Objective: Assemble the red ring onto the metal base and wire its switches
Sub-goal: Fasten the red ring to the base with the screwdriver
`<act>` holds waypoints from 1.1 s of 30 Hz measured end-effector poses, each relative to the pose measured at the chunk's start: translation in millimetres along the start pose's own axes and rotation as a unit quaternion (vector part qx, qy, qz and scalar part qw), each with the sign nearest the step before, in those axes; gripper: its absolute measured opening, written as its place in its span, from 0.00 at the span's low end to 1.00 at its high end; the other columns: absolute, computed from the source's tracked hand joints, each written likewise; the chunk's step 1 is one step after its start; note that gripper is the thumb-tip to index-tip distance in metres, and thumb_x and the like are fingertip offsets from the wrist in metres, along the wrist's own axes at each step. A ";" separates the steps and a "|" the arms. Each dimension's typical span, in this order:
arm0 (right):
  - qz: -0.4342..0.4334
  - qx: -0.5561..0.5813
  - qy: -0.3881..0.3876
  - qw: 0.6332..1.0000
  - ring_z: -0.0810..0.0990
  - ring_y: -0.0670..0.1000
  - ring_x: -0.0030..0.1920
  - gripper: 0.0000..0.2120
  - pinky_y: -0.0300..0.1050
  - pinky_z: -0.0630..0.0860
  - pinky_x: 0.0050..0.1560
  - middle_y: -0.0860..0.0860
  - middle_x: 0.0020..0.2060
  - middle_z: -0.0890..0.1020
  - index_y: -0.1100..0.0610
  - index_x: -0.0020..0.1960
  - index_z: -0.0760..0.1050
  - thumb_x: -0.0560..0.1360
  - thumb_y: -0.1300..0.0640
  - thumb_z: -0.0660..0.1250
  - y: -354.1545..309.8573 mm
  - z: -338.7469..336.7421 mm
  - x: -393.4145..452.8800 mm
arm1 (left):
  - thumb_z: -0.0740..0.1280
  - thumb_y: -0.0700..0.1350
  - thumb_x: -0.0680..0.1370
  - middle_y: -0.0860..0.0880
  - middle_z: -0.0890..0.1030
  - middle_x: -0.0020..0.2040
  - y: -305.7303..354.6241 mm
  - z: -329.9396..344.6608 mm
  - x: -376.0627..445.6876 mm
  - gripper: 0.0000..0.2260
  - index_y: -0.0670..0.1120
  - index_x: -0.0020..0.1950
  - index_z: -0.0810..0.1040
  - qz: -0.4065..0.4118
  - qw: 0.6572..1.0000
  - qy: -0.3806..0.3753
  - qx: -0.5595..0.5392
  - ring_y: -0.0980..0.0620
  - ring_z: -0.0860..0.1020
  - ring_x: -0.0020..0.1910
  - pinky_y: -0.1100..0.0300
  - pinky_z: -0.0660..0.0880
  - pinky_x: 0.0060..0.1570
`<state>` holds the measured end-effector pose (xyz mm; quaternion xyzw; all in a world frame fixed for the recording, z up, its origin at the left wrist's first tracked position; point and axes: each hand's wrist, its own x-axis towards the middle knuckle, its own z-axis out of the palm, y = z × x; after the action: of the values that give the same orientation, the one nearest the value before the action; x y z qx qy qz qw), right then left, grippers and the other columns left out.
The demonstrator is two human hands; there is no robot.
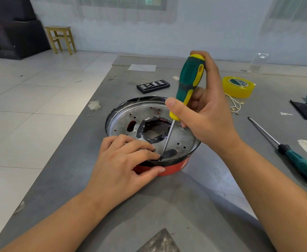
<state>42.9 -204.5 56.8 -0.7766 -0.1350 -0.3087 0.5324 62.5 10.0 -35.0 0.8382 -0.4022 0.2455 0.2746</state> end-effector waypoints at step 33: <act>-0.065 -0.276 -0.042 0.958 0.74 0.43 0.38 0.09 0.42 0.71 0.41 0.45 0.39 0.76 0.48 0.60 0.73 0.82 0.47 0.62 -85.7 17.6 10.2 | 0.66 0.68 0.75 0.64 0.85 0.54 1.5 -0.9 -1.8 0.18 0.59 0.51 0.88 -0.006 1.000 0.003 -0.012 0.53 0.78 0.55 0.53 0.66 0.59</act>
<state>10.5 -155.6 122.6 -0.8952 -0.1174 -0.3350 0.2695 60.1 10.8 -35.1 0.8365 -0.3997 0.2414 0.2868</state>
